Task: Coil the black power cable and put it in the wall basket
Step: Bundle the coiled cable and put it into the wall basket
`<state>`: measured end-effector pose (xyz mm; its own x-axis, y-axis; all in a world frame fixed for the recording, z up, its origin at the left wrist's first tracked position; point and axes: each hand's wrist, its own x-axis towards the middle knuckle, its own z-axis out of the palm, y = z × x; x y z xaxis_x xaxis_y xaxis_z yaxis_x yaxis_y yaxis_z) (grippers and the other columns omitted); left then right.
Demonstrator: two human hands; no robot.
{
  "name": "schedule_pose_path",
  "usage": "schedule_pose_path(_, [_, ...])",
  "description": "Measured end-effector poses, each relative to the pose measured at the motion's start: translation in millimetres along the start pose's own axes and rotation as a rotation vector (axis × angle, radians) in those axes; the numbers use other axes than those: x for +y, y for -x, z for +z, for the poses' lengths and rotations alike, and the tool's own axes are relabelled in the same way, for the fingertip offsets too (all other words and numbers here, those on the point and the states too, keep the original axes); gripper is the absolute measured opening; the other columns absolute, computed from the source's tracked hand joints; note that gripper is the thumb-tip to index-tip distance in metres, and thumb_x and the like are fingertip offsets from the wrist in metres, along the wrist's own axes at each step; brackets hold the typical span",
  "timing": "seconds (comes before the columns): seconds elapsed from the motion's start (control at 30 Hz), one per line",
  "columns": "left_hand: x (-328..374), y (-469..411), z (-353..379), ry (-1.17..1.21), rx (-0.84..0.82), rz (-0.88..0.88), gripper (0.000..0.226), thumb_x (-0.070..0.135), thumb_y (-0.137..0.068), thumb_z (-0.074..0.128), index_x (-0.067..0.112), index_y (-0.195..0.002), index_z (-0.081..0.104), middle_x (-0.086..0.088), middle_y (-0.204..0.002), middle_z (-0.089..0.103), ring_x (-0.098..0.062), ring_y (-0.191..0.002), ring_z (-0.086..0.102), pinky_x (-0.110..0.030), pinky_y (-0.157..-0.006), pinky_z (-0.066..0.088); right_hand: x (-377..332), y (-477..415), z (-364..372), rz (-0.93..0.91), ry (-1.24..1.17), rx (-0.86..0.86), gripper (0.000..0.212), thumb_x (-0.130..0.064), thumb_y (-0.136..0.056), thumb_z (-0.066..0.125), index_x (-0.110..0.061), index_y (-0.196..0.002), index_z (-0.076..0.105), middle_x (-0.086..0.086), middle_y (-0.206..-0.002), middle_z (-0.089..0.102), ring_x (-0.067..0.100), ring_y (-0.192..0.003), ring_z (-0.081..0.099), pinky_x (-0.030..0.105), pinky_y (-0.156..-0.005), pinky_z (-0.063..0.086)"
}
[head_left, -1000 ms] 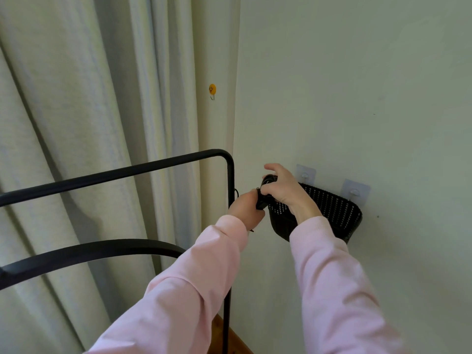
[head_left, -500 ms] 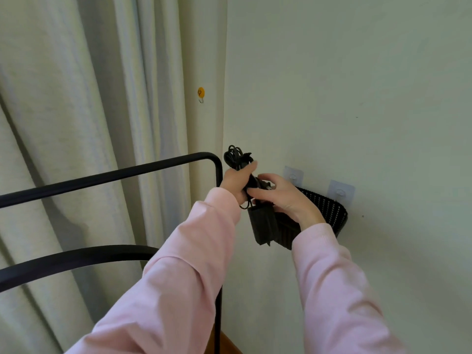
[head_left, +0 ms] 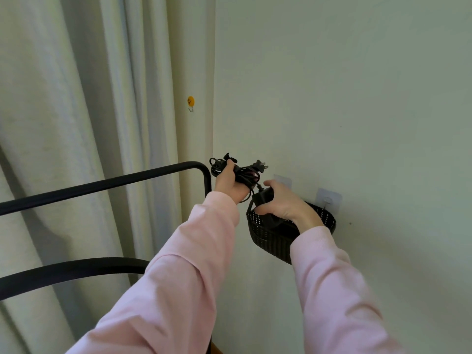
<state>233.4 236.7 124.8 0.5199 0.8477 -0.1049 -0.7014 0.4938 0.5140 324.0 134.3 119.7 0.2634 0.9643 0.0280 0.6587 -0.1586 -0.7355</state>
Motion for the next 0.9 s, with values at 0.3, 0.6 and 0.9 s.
schedule_pose_path(0.3, [-14.5,-8.2,2.2,-0.215,-0.013,0.057,0.019,0.020,-0.097,0.042,0.006,-0.088,0.051,-0.016,-0.101,0.058,-0.027,-0.085,0.059,-0.042,-0.088,0.044,3.0,-2.7,-21.1,-0.091,0.010,0.139,0.073,-0.003,-0.074,0.067,-0.012,-0.140,0.039,0.009,-0.123,0.052,0.017,-0.094,0.051,0.023,-0.076,0.040])
schedule_pose_path(0.6, [-17.6,-3.4,2.2,-0.372,0.016,0.046,0.015,0.016,-0.094,0.049,0.006,-0.084,0.052,-0.014,-0.087,0.060,-0.027,-0.076,0.060,-0.041,-0.065,0.054,14.0,-9.2,-26.3,-0.032,0.253,0.182,0.080,0.000,-0.071,0.064,-0.020,-0.143,0.033,0.011,-0.123,0.057,0.027,-0.106,0.056,0.036,-0.091,0.048])
schedule_pose_path(0.9, [-63.7,-8.5,-6.8,-0.983,0.088,-0.045,0.027,0.004,-0.085,0.060,-0.008,-0.108,0.053,-0.024,-0.103,0.061,-0.041,-0.104,0.062,-0.058,-0.091,0.048,50.6,-1.0,-17.6,0.325,0.492,-0.109,0.040,-0.004,-0.077,0.066,-0.004,-0.115,0.053,0.005,-0.093,0.051,0.022,-0.089,0.050,0.028,-0.070,0.044])
